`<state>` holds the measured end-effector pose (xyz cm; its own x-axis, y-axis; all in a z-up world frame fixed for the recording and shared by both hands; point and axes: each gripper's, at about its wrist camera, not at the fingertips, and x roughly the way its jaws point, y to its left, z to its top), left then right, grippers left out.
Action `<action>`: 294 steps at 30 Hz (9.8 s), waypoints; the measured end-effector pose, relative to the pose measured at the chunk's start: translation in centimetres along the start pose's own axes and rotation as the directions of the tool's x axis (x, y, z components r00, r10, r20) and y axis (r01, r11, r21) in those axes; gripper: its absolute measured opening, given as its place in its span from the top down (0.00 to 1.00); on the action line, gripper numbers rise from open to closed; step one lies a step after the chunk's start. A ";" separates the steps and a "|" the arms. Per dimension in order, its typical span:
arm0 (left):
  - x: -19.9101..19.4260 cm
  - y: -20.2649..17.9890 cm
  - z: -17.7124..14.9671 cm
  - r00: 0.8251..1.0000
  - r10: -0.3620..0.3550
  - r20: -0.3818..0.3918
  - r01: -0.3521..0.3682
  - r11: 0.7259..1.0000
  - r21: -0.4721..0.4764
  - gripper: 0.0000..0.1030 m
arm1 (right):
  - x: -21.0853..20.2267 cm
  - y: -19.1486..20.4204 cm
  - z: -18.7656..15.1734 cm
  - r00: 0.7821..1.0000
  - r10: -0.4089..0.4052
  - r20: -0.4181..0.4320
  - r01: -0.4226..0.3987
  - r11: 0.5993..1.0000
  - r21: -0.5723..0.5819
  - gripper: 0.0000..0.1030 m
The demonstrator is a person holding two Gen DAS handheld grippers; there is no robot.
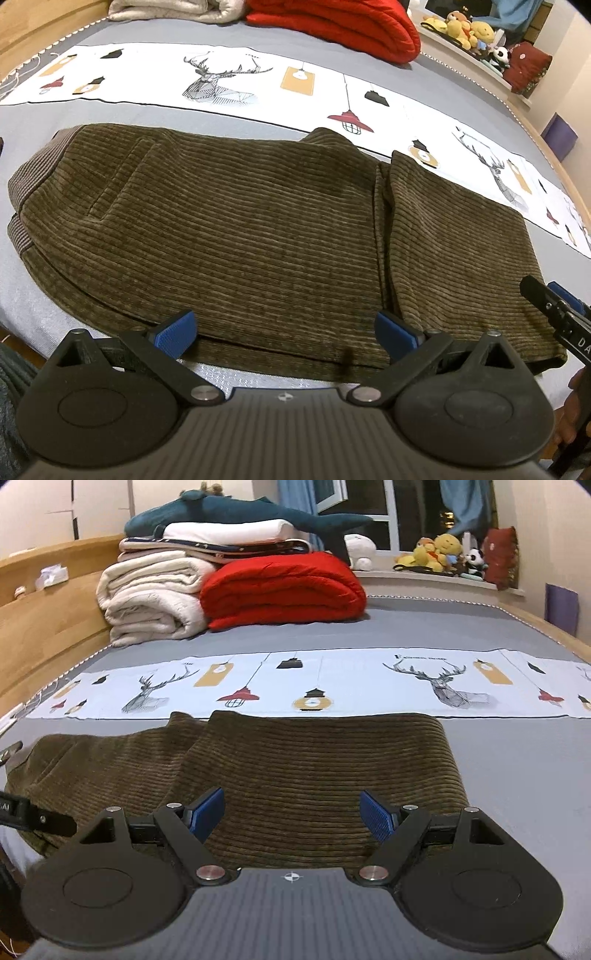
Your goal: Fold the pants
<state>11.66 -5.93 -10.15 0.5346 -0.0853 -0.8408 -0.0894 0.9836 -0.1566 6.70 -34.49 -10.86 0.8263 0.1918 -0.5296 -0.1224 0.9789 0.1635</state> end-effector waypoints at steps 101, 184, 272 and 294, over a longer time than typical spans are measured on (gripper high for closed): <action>-2.2 5.2 0.3 0.994 0.015 0.111 -0.016 1.000 0.013 0.00 | -1.0 -9.5 -4.3 0.987 -0.080 -0.141 0.155 0.714 0.683 0.71; 7.8 25.0 14.4 0.967 -0.166 -0.191 0.144 0.982 -0.125 0.00 | 15.9 12.3 6.5 0.828 0.491 -0.272 -0.369 0.841 0.395 0.81; -4.3 2.7 -1.8 0.981 -0.061 0.183 0.004 0.954 0.300 0.00 | -7.6 11.8 -1.5 0.959 -0.275 -0.071 0.276 0.961 0.005 0.17; -4.1 2.4 -2.1 0.981 -0.033 0.193 -0.031 0.948 0.318 0.00 | -7.8 12.5 -0.9 0.961 -0.272 -0.051 0.271 0.962 -0.030 0.17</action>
<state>7.51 -3.58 -8.11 0.6897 -0.0854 -0.7191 0.1661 0.9852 0.0423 -1.79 -23.72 -5.41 0.7990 -0.0785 -0.5962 0.0895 0.9959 -0.0113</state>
